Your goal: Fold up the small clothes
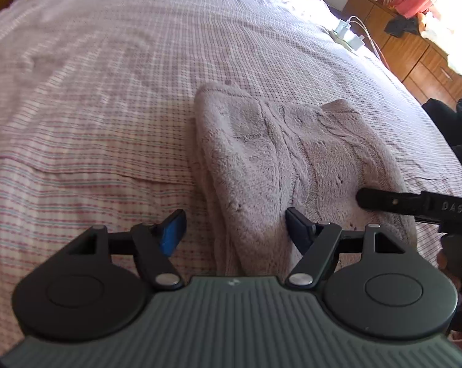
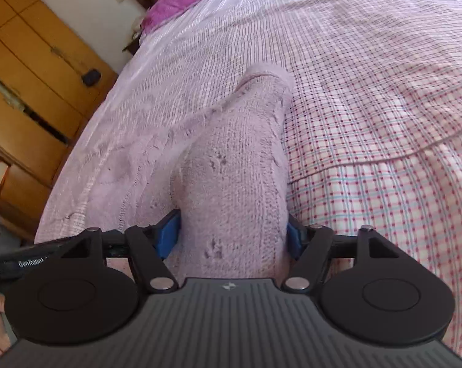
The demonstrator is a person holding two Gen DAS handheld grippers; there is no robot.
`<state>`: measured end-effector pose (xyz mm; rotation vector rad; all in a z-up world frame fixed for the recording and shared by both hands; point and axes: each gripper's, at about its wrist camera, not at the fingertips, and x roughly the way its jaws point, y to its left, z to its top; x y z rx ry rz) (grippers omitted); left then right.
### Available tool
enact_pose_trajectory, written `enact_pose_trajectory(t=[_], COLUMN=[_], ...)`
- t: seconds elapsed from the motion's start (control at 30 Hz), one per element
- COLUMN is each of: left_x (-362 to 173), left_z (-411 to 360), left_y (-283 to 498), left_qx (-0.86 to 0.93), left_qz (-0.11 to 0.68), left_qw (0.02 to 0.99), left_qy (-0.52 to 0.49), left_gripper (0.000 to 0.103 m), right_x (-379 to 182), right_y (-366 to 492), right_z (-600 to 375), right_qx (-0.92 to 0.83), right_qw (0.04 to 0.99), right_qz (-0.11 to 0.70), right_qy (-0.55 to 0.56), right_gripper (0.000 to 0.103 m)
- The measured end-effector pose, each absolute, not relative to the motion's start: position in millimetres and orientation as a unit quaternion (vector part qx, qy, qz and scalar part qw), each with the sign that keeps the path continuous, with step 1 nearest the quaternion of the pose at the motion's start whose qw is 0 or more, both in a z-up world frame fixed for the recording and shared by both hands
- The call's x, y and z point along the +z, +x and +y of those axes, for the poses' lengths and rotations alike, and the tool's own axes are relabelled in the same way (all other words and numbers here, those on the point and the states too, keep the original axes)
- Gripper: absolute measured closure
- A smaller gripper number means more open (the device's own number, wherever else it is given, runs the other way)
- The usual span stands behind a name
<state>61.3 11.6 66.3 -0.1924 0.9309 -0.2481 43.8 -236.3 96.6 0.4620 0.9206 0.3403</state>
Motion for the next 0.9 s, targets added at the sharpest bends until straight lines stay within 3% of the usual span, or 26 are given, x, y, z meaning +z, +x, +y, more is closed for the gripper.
enact_pose_trajectory(t=[0.23, 0.33, 0.47, 0.6, 0.9], left_x=[90, 90, 82, 65, 25], left_z=[3, -2, -13, -24, -31], left_y=[20, 1, -23, -37, -34], left_qx=[-0.084, -0.063, -0.046, -0.015, 0.013], left_qz=[0.408, 0.394, 0.377, 0.402, 0.461], left_qw=[0.908, 0.916, 0.925, 0.915, 0.887], left_qy=[-0.051, -0.036, -0.002, -0.016, -0.023], left_gripper=[0.031, 0.019, 0.016, 0.016, 0.016], right_x=[121, 124, 118, 102, 76], right_y=[-3, -25, -53, -75, -89], right_z=[-222, -221, -219, -208, -193], right_qx=[0.144, 0.134, 0.126, 0.097, 0.087], right_qw=[0.889, 0.896, 0.897, 0.900, 0.886], right_qz=[0.408, 0.402, 0.404, 0.411, 0.443], right_qy=[0.152, 0.133, 0.131, 0.111, 0.104], right_gripper=[0.016, 0.016, 0.010, 0.002, 0.000])
